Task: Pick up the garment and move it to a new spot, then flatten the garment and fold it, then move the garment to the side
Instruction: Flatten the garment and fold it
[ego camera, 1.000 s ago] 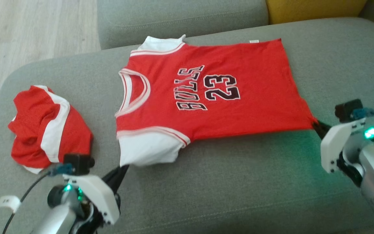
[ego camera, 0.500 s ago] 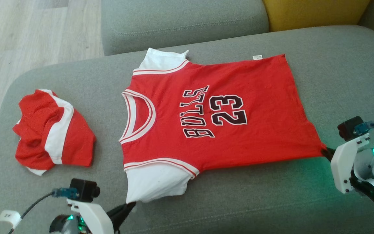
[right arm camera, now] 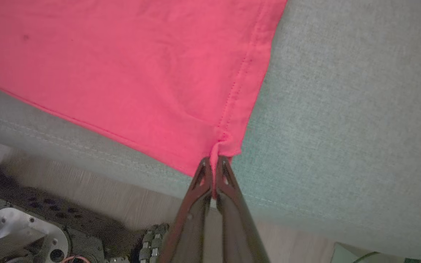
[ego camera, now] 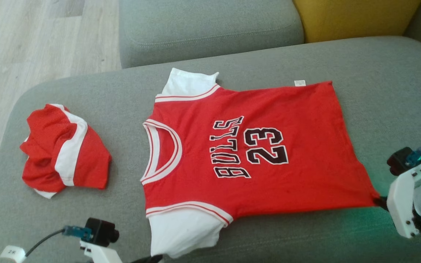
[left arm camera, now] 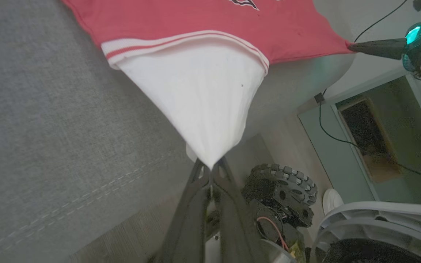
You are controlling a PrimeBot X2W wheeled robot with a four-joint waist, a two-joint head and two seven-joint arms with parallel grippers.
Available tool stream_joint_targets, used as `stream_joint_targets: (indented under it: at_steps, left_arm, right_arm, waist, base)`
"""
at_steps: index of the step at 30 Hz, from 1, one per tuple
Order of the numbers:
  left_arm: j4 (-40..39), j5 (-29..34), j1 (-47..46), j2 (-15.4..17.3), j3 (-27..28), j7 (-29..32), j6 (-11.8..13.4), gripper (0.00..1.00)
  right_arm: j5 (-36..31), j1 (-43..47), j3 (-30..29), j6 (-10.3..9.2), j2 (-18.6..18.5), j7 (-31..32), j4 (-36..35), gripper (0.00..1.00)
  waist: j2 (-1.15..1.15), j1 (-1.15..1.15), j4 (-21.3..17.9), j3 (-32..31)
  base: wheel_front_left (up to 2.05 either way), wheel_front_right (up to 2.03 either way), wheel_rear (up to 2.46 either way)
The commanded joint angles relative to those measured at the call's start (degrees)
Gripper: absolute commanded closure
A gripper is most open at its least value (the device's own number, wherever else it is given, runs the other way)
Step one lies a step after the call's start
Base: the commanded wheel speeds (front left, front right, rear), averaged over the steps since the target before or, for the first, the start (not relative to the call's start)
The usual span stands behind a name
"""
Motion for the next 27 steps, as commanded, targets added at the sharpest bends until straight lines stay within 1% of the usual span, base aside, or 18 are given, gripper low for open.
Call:
stream_joint_targets:
  at_steps: [1,6,9,18,27]
  left_arm:
    - [-2.28,-1.05,-2.0,2.02,2.47,0.27,-0.28,1.0]
    - [-4.66,-2.51,-1.14,3.61,1.39,2.52,-0.32,1.0]
    - [-5.68,-3.18,-1.23,4.0,1.7,2.55,-0.33,1.0]
    - [-5.75,-2.0,-5.45,2.81,3.67,0.38,0.01,1.0]
    - [-3.62,-0.75,-11.97,0.97,5.27,-1.29,0.04,1.0]
  right_arm:
    - [0.76,0.61,0.03,-0.02,-3.03,0.82,-1.62,1.0]
    - [2.98,2.08,0.71,-0.02,-5.79,6.49,-4.38,1.0]
    - [3.66,2.07,-0.2,-0.02,-6.39,7.73,-5.73,1.0]
    - [1.35,-0.02,-3.14,-0.02,-5.17,6.41,-6.32,1.0]
    - [-1.2,-4.69,-5.11,-0.02,-2.91,4.05,-4.82,1.0]
  waist:
    - [0.0,0.0,0.06,-0.08]
    - [0.0,0.0,0.23,-0.23]
    - [0.0,0.0,0.23,-0.07]
    - [0.0,0.0,0.23,1.27]
    - [0.0,0.0,-0.46,3.97]
  base:
    - [0.0,0.0,0.0]
    - [0.0,0.0,0.0]
    - [0.0,0.0,0.0]
    - [0.0,0.0,0.0]
    - [0.0,0.0,0.0]
